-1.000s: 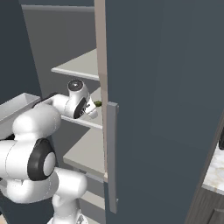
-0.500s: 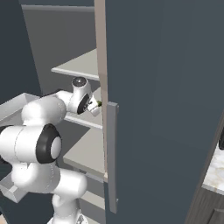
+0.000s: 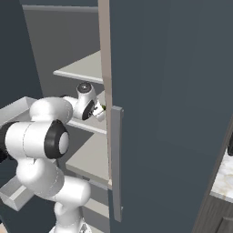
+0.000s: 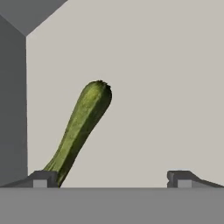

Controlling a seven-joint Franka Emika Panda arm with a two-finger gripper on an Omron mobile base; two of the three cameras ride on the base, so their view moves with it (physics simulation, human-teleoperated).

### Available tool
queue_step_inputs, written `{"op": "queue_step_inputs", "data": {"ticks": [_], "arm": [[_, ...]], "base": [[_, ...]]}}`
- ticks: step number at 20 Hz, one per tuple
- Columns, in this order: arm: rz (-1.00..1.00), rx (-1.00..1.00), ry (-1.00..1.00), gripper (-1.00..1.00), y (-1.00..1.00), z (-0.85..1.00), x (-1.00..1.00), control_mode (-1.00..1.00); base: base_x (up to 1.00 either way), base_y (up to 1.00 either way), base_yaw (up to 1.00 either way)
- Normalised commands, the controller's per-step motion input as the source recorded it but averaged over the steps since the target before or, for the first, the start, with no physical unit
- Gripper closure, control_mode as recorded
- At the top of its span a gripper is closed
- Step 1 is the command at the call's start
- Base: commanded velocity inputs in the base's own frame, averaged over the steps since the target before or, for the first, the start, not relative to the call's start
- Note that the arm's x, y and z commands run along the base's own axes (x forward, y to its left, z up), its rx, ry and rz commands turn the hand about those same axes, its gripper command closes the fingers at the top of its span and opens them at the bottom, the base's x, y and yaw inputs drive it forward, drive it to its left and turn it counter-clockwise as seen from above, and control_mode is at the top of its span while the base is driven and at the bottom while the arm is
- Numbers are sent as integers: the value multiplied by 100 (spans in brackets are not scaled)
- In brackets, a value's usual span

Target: Take the steak, mushroom, and squash from the freezer and place them in the bowl on the counter.

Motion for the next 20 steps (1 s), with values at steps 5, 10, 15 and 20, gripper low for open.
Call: {"op": "queue_step_inputs", "data": {"ticks": [5, 10, 15, 20], "arm": [[0, 0, 0, -100, 0, -13, 25, -100], [0, 0, 2, -100, 0, -5, 19, -100], [0, 0, 1, -100, 2, 0, 20, -100], [0, 0, 4, -100, 10, -4, 25, -100]], "base": [[0, 0, 0], [0, 0, 0], [0, 0, 0], [0, 0, 0]]}}
